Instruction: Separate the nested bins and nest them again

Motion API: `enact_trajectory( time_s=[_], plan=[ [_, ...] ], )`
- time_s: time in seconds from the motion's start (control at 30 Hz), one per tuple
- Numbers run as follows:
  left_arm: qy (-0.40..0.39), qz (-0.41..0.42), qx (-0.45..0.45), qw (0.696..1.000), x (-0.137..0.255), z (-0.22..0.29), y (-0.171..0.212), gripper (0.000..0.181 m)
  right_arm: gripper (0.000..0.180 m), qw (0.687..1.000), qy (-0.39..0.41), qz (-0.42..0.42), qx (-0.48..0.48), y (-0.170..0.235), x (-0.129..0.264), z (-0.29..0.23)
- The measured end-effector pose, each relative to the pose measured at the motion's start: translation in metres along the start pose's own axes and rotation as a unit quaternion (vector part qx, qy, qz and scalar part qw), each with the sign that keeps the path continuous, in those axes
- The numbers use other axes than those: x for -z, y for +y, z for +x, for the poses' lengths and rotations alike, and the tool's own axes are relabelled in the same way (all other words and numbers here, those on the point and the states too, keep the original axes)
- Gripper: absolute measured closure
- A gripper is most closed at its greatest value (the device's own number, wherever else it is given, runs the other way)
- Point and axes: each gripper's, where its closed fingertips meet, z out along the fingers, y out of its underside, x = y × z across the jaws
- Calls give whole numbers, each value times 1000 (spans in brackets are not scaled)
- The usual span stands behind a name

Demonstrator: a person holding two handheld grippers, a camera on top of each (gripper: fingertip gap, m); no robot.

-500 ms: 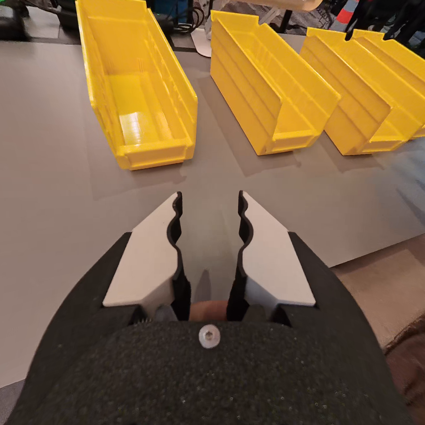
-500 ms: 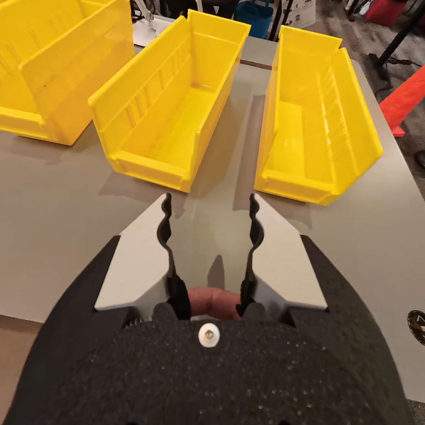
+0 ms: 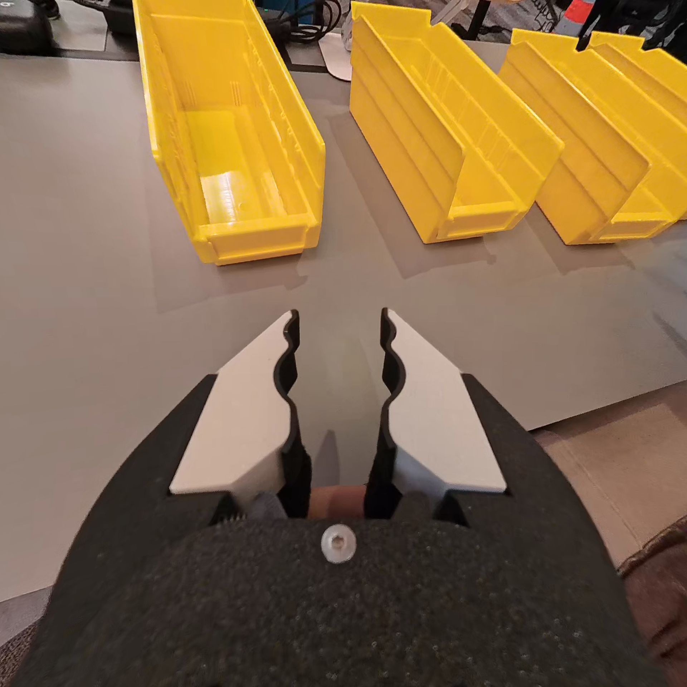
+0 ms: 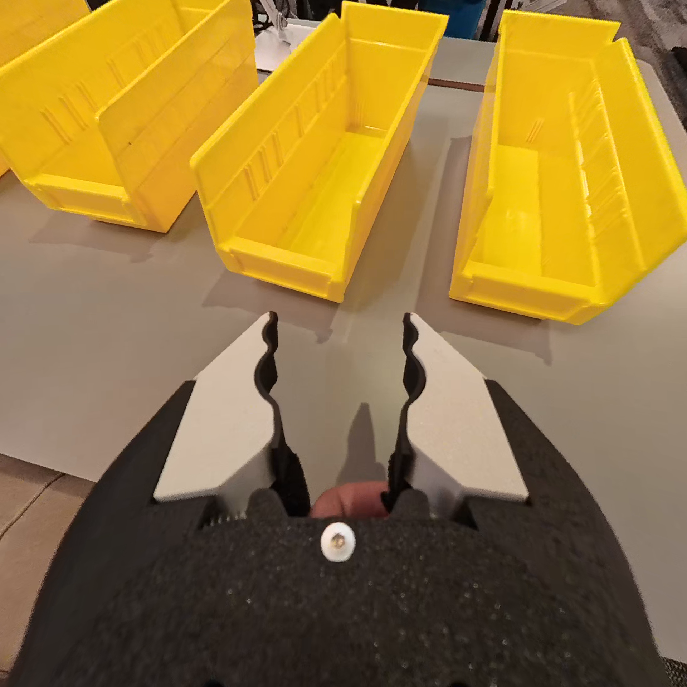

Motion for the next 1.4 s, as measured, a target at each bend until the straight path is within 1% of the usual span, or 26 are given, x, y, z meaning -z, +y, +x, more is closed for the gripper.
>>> enact_trajectory(
  time_s=[0.33, 0.47, 0.57, 0.67, 0.77, 1.0, 1.1, 1.2, 1.3, 1.4],
  plan=[
    [-6, 0, -5, 1000, 1, -3, 1, 140, 112, 1000, 11, 1, 14, 0, -1, 1],
    [-7, -8, -7, 1000, -1, -3, 4, 140, 111, 1000, 10, -13, 6, 3, -1, 2],
    [-6, -8, -9, 1000, -1, -2, 4, 140, 111, 1000, 1, -1, -7, -1, 0, 0],
    [-8, -9, -12, 1000, -1, -2, 5, 141, 113, 1000, 14, 11, 7, -3, 1, 4],
    [-6, -12, -12, 1000, -2, -1, 6, 141, 113, 1000, 23, 12, 18, -3, 1, 5],
    [-12, -14, -19, 1000, -3, -2, 7, 139, 114, 1000, 19, 2, 8, 0, 1, 4],
    [-33, -2, -31, 999, -9, -12, 1, 131, 114, 1000, 18, 2, 4, -1, 1, 4],
    [-75, 11, -41, 996, -23, -32, -11, 126, 114, 1000, 15, 3, 3, -1, 2, 2],
    [-77, 20, 8, 997, -38, -45, -21, 121, 114, 1000, 9, 5, 7, -1, 3, -2],
    [-122, 45, 16, 991, -49, -78, -39, 120, 114, 1000, 14, 2, 18, 0, 4, 0]
  ],
)
